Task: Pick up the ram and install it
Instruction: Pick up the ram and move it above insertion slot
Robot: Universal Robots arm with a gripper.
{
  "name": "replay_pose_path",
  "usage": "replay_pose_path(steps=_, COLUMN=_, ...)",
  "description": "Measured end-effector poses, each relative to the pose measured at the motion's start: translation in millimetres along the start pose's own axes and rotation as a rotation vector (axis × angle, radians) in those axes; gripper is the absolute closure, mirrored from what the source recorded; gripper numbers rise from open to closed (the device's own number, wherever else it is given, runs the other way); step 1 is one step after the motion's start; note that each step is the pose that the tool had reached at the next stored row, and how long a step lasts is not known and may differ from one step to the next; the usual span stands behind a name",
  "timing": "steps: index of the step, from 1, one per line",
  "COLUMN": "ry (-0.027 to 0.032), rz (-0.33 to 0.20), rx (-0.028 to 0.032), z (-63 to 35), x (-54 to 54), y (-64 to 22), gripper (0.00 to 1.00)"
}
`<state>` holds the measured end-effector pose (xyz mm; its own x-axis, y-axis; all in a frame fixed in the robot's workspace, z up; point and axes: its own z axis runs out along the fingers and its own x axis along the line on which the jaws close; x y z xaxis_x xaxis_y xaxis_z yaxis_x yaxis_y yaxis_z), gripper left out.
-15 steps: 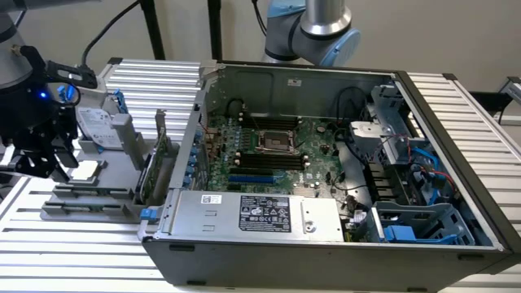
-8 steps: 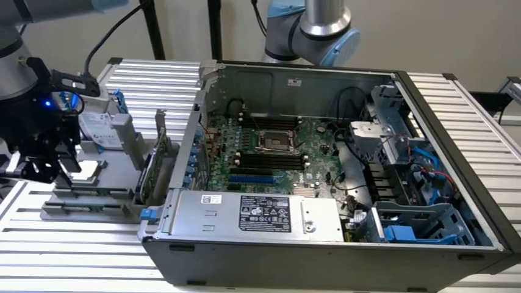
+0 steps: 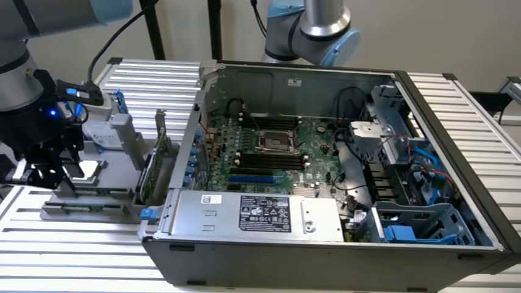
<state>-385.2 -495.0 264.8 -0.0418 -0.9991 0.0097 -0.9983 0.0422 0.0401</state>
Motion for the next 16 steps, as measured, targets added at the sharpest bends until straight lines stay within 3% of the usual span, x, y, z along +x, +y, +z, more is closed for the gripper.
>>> replay_pose_path(steps=16, ry=0.0013, rz=0.0, rx=0.0001, z=29.2, x=0.6, y=1.0, gripper=0.64)
